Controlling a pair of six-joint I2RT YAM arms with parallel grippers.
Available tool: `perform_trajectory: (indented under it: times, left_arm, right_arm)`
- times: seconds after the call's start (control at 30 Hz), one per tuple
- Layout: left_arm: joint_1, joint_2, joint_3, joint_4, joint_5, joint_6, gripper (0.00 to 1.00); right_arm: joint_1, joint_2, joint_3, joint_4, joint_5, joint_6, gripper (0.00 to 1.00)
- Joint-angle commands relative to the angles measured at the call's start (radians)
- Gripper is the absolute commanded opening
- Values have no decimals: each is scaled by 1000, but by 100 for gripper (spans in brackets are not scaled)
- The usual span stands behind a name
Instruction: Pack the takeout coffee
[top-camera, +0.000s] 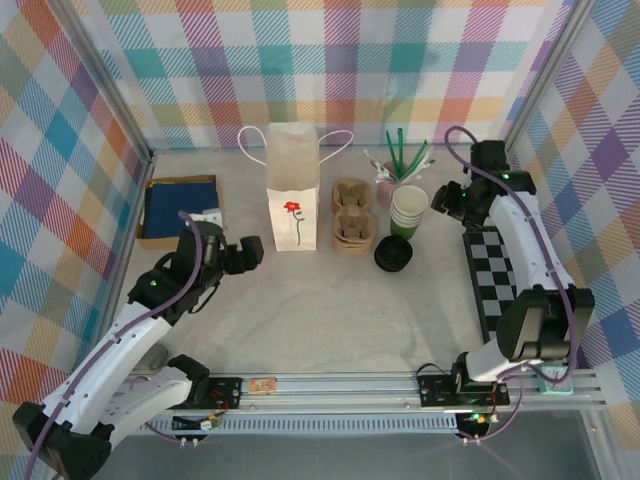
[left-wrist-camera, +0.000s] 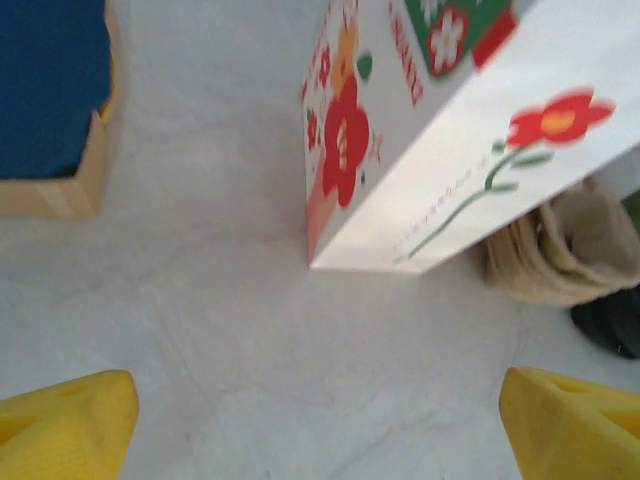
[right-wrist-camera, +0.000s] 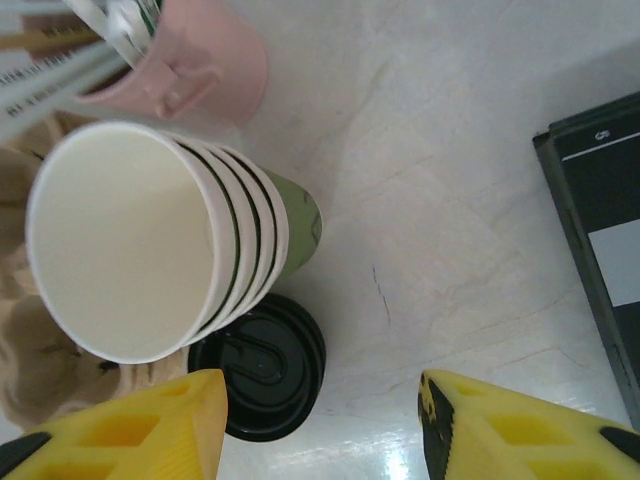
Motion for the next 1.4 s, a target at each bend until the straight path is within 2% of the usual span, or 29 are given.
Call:
perform_trajectory:
  times: [0.0,0.3,0.57,1.03,1.27,1.37]
  left_arm:
    - [-33,-8,-30,-29,-7,-48,93]
    - [-40,9,-28,-24,29,-52,93]
    - [-40,6,-37,-29,23,-61,92]
    - [-40,3,-37,-39,7,-66,92]
    - [-40,22,-25,-31,10,-56,92]
    - [-40,24,-21,-30,12,-53,92]
  right_arm:
    - [30,23,47,-72,13,-15,55]
    - [76,118,133,-67,29,-3,54]
    - [83,208,178,-62,57,2,48]
    - [105,283,249,-67,71,-3,21]
    - [112,298,261,-79,77,-2,22]
    - [115,295,261,-77,84,-1,16]
